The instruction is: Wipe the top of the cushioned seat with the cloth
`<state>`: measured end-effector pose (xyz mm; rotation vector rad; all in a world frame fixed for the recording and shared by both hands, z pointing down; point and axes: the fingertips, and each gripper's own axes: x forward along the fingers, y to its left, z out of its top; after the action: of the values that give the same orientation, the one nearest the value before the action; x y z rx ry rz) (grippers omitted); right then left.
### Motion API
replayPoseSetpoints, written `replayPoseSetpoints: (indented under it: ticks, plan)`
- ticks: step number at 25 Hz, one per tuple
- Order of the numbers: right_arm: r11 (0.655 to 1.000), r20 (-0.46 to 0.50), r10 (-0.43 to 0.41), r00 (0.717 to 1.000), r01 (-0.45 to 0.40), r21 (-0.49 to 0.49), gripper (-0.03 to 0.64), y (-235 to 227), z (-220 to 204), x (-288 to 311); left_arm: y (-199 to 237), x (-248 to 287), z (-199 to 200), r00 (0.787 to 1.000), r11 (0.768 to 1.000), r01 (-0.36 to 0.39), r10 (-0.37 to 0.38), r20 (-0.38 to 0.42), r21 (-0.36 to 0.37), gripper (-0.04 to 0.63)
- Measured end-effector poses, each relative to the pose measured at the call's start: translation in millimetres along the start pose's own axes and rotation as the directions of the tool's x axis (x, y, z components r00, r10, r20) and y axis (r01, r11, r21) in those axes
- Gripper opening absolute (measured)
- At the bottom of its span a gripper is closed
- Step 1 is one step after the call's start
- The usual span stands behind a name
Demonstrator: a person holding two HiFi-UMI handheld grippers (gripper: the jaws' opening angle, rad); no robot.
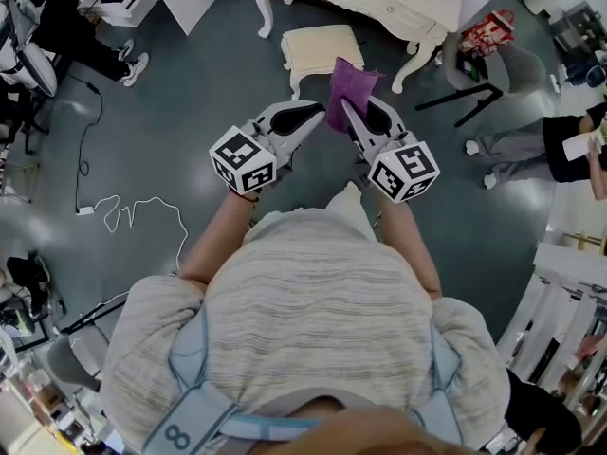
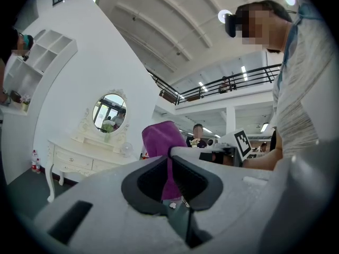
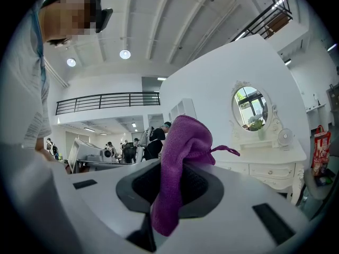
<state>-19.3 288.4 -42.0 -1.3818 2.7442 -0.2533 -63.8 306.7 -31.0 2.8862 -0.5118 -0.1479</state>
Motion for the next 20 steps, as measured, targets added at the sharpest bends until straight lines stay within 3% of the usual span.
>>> replayPoseSetpoints:
  ticks: [10,20]
  plan:
    - [1.000,-0.005,0.009,1.000,-0.009,0.023,0.067,-29,-1,21,26,21,0,1.000,1.000,-0.011,0.011,-0.002,-0.013,0.040]
    - [0.997,-0.015,0.042,0.999,-0.041,0.059,0.067,-106,1,75,95,83,0,0.999,0.999,-0.050,0.050,-0.019,-0.019,0.040]
